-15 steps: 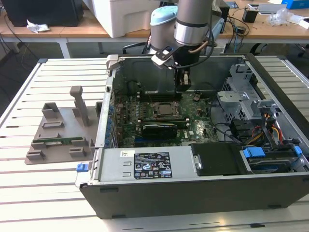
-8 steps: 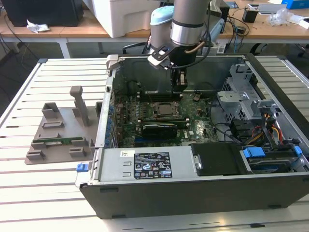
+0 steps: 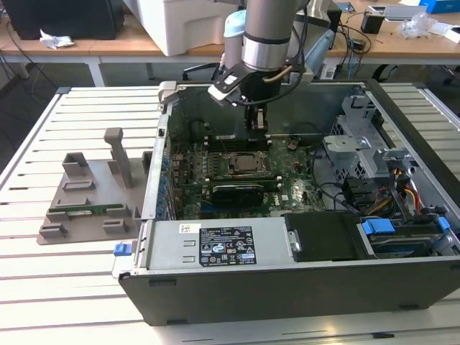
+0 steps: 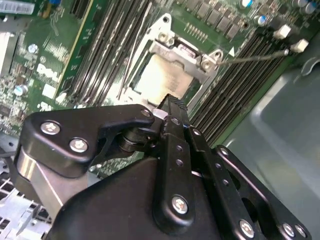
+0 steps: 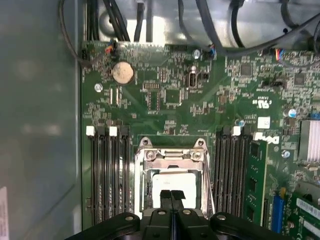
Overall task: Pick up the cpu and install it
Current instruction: 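Close the cpu cover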
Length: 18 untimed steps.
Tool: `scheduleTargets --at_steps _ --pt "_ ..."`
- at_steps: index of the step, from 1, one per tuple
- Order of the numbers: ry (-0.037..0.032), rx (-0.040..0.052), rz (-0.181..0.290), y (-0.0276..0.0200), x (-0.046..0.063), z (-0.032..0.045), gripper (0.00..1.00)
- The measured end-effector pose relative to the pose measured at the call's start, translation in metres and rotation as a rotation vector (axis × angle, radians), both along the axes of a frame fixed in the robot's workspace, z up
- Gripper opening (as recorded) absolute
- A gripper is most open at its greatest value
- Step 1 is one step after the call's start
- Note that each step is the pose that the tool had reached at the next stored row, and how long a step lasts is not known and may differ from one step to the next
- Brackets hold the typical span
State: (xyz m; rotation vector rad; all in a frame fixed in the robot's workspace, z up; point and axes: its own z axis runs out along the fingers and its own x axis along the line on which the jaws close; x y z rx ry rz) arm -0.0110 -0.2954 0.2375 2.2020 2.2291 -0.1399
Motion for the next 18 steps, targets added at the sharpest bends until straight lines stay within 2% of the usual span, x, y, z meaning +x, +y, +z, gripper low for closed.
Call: scheduleTargets --at_steps 6,10,17,18 --pt "0.0000 0.0001 0.000 0.0000 -0.011 -0.0134 0.11" --pt "0.0000 0.0002 0.000 0.0000 -0.024 -0.0237 0.11" --pt "0.0004 -0.0002 0.000 -0.0001 -0.038 -0.0310 0.11" --pt "0.0001 0.0025 0.000 0.0000 -0.041 -0.0317 0.11"
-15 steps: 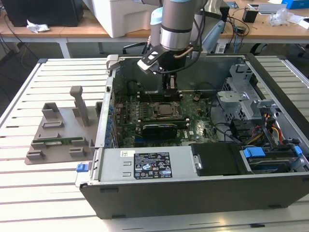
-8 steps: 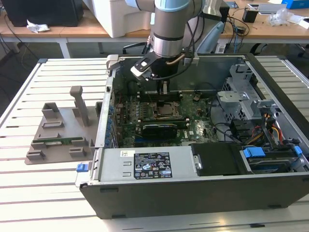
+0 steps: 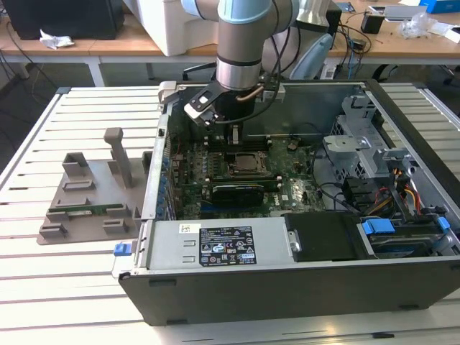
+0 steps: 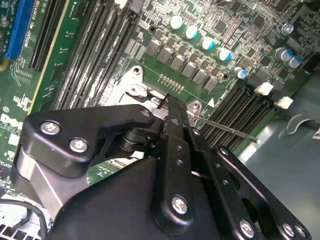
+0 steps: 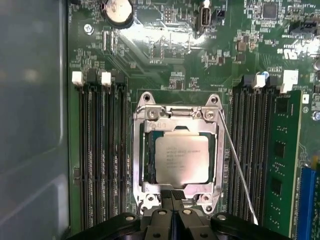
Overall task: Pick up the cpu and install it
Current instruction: 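Close the cpu cover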
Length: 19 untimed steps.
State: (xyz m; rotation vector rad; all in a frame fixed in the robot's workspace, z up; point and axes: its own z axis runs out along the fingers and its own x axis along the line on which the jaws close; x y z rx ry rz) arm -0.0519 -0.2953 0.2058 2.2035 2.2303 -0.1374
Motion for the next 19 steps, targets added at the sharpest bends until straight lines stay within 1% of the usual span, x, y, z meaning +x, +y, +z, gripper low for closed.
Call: scheduleTargets --at_steps 3,4,9,10,11,13,14,15,16,19 --pt "-0.0001 0.0001 0.001 -0.0001 0.000 0.0001 0.11" --pt "-0.0001 -0.0002 0.001 -0.0001 0.002 0.0001 0.11" --pt "0.0013 0.0024 0.002 0.0000 0.022 -0.0001 0.11" --pt "0.0014 0.0030 0.002 0.0000 0.026 0.0005 0.11" --pt "0.0020 0.0028 0.002 0.0000 0.027 0.0038 0.11" --pt "0.0022 0.0026 0.002 0.0000 0.027 0.0112 0.11" --pt "0.0023 0.0025 0.002 0.0000 0.027 0.0163 0.11" --pt "0.0023 0.0025 0.002 0.0000 0.027 0.0178 0.11" --pt "0.0022 0.0028 0.002 0.0000 0.026 0.0178 0.11" --pt "0.0022 0.0025 0.002 0.0000 0.014 0.0149 0.11"
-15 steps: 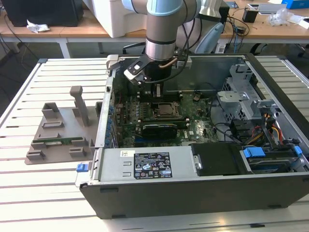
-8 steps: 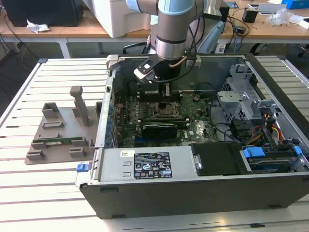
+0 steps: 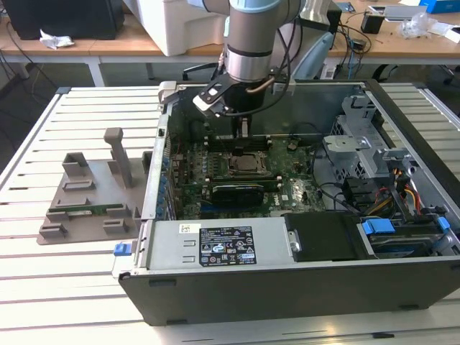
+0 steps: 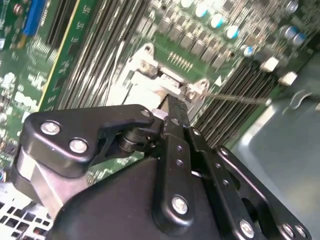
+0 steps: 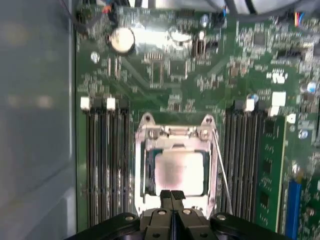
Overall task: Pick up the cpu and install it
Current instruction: 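Close the cpu cover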
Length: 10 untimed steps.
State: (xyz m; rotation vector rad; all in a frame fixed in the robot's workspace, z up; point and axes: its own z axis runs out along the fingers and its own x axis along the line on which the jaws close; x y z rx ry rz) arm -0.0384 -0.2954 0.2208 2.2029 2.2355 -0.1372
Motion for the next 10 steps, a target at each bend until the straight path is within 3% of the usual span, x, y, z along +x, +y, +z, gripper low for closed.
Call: scheduleTargets --at_steps 4,10 --pt "-0.0001 0.0001 0.000 0.0000 -0.0099 -0.0031 0.11" --pt "-0.0001 0.0002 0.002 0.0000 -0.0113 -0.0107 0.11"
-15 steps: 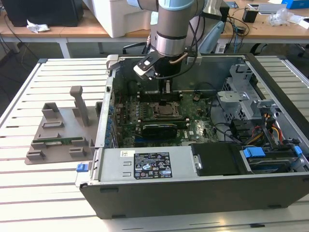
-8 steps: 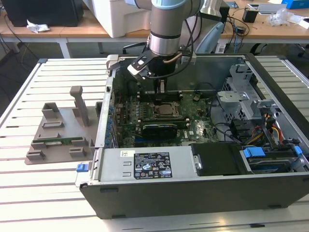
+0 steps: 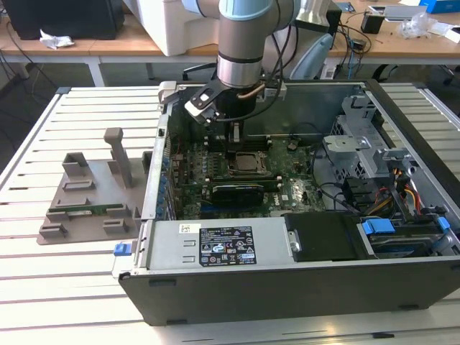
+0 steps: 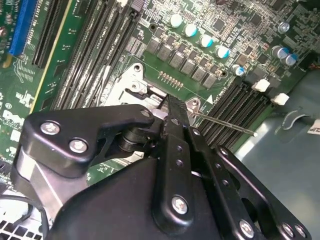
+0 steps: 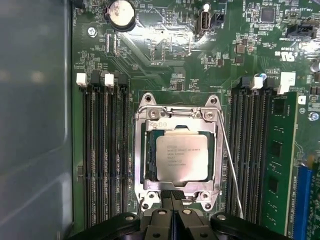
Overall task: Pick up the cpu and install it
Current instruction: 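Close the cpu cover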
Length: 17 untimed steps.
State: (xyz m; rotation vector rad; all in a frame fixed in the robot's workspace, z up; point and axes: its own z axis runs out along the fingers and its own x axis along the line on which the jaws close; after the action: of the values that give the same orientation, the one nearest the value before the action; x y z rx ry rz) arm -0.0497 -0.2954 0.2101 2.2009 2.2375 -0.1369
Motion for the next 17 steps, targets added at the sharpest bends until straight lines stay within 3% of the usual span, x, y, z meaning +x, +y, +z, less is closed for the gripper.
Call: scheduleTargets --at_steps 9,14,15,17 --pt "0.0001 -0.0001 0.009 0.0000 0.000 -0.0046 0.11" --pt "0.0010 0.0032 0.014 0.0000 0.013 -0.0046 0.11" --pt "0.0011 0.0041 0.015 0.0000 0.016 -0.0043 0.11" --pt "0.0013 0.0042 0.015 0.0000 0.017 0.0041 0.11"
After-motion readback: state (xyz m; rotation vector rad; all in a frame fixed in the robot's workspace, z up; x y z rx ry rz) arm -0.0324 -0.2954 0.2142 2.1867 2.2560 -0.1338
